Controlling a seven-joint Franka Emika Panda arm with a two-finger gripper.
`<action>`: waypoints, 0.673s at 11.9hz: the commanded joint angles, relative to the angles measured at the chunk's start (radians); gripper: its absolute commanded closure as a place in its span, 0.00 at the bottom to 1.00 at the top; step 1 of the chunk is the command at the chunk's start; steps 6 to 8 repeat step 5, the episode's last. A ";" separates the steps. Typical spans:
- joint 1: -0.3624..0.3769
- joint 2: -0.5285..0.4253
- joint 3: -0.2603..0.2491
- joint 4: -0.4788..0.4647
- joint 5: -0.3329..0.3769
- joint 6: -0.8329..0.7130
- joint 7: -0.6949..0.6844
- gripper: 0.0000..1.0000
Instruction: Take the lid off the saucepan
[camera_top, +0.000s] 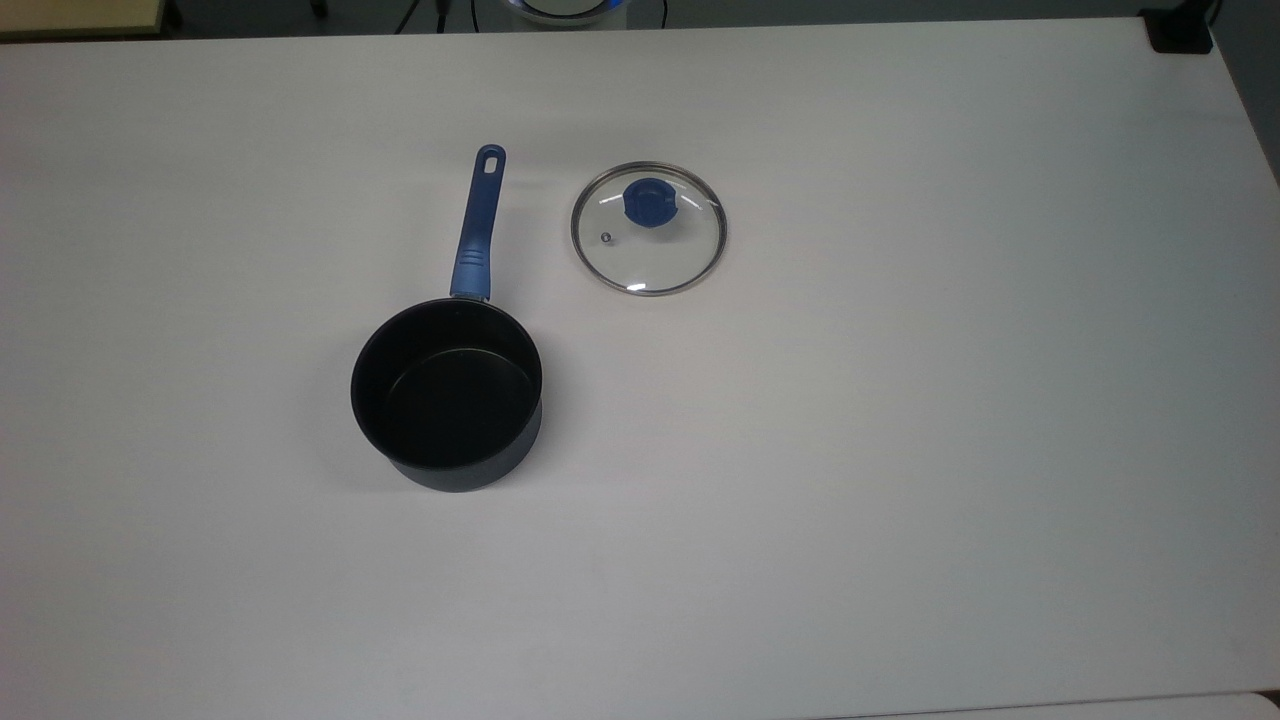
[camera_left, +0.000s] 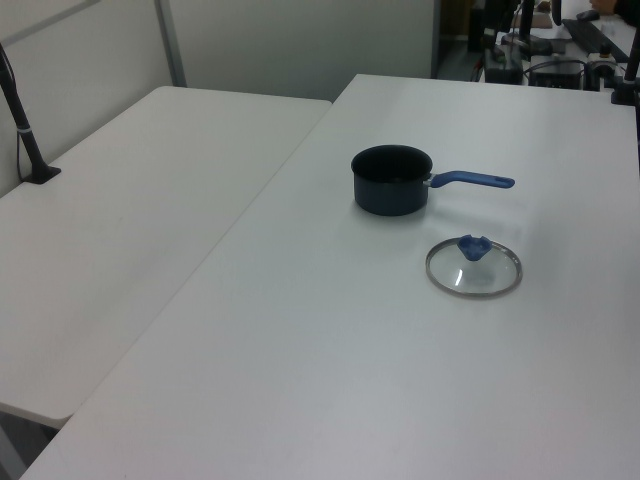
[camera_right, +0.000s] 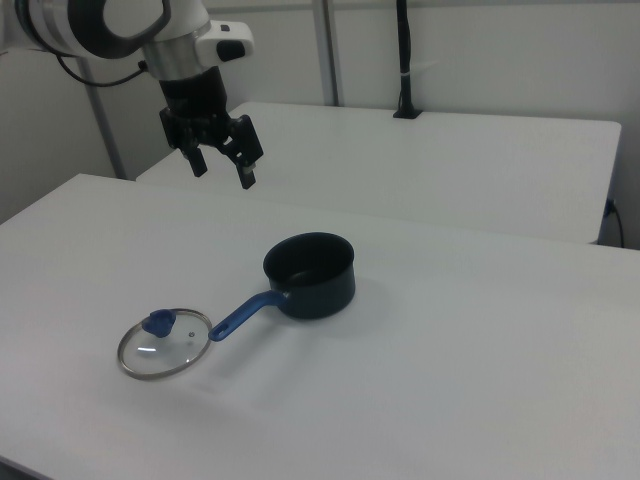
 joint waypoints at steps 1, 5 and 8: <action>-0.021 0.011 0.066 0.023 0.014 -0.026 0.125 0.00; -0.018 0.008 0.059 0.021 0.012 -0.029 0.122 0.00; -0.018 0.008 0.059 0.021 0.012 -0.029 0.122 0.00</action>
